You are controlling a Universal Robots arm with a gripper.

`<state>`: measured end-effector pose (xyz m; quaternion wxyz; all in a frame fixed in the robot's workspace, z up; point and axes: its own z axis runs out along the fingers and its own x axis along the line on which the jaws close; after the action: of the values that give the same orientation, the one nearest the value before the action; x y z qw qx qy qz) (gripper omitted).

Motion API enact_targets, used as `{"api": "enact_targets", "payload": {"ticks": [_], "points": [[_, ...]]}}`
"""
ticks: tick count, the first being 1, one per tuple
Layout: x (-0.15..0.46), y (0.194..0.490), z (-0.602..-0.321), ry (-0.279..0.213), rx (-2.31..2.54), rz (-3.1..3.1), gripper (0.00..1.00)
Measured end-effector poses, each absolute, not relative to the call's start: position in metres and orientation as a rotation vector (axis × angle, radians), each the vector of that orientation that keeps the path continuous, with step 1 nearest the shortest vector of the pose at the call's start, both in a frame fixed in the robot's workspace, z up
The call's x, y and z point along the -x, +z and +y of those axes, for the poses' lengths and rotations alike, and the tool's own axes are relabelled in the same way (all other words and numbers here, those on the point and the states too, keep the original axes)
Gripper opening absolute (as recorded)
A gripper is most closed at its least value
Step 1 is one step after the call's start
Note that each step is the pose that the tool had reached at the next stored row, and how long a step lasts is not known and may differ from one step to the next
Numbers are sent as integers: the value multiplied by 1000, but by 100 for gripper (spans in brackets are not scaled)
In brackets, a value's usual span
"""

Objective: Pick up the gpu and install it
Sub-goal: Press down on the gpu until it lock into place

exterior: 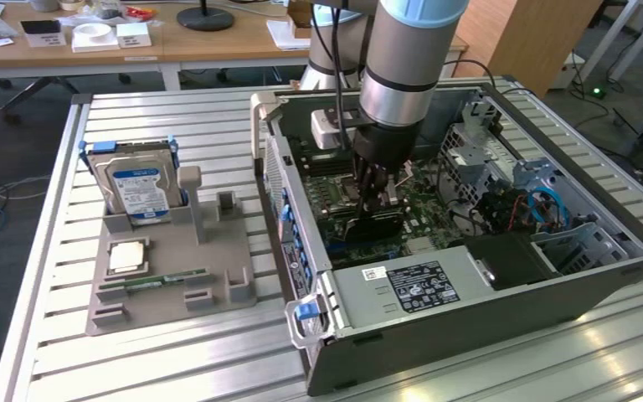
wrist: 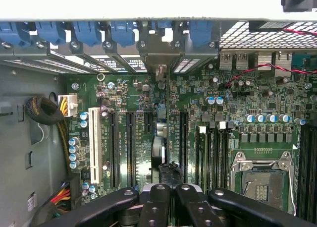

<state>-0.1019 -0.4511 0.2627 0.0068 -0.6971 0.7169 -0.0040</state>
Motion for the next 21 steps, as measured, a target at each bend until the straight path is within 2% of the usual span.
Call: {"api": "enact_targets", "payload": {"ticks": [21], "points": [[102, 264, -451, -12, 2180, 2242, 11]]}}
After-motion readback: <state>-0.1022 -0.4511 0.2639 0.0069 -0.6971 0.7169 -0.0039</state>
